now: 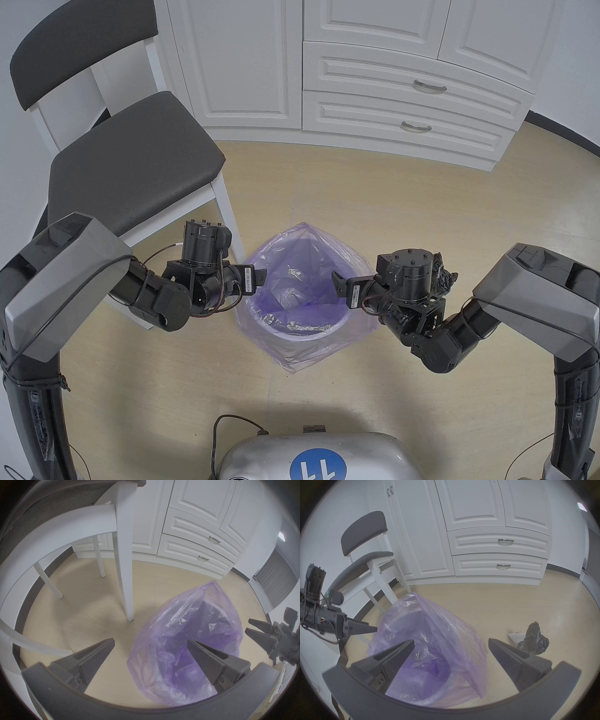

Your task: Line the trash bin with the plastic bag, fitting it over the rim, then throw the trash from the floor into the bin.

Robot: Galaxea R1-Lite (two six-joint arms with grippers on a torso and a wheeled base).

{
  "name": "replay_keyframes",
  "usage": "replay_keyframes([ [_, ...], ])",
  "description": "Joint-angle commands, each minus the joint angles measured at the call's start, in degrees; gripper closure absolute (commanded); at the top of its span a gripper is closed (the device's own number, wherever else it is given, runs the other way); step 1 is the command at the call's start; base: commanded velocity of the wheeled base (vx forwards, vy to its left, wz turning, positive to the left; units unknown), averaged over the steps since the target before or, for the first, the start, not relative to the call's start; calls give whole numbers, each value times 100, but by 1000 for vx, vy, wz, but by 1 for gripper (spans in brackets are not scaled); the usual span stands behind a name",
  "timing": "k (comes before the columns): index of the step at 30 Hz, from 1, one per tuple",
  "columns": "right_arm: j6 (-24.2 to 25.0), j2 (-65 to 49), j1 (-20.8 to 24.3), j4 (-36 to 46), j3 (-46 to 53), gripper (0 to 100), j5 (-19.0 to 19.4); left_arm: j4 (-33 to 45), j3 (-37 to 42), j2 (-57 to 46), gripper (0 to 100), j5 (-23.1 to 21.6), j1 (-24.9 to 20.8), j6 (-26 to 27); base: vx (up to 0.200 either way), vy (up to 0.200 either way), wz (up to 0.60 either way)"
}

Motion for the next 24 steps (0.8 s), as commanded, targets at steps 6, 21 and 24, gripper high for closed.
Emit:
replay_keyframes([
  [6,78,698,-170,-28,-689,0,-173,10,-788,650,0,48,164,-69,0,0,0],
  [21,219,1331,-495,-107,-1867,0,-507,46,-1641,1019,0,303,313,-649,0,0,0],
  [24,289,1375,-504,-116,-2007,0,-525,10,-1649,1028,0,303,331,-658,0,0,0],
])
